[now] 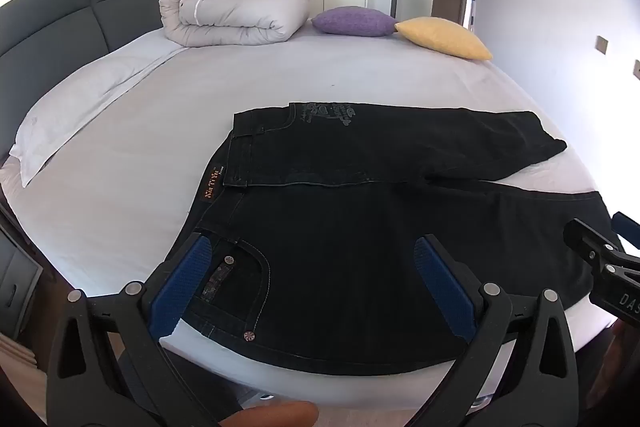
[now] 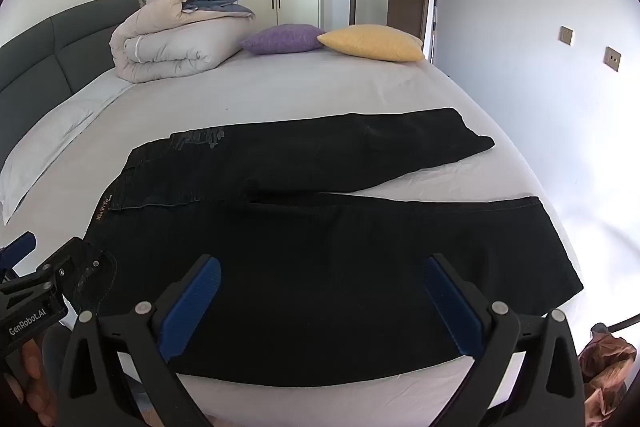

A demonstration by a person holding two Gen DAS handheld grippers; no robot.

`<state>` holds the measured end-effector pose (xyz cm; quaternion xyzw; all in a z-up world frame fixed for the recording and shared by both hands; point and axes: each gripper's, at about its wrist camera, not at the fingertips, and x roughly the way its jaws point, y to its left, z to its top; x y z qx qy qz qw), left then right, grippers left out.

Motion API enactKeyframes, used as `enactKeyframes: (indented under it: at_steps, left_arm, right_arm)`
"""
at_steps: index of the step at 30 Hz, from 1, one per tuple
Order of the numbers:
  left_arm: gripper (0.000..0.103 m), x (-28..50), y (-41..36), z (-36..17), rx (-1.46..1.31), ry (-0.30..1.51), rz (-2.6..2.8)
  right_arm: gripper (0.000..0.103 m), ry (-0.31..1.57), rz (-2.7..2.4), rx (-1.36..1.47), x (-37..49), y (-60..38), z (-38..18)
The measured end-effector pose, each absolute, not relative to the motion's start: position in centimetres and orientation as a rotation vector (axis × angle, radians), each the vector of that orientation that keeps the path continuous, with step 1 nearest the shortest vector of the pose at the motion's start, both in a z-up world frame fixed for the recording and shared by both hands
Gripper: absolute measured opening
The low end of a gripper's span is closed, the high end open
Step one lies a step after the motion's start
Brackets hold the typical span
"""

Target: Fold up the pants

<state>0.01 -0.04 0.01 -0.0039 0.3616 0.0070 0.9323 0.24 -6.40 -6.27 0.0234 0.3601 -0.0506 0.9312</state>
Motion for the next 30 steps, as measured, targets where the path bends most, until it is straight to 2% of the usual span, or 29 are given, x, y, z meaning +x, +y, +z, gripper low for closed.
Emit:
enactKeyframes:
  at_steps: [30]
  left_arm:
    - [0.103, -0.01, -0.04, 0.01, -0.008, 0.74, 0.015]
  right_arm:
    - [0.103, 0.738, -0.105, 0.044, 0.08, -6.06, -6.6]
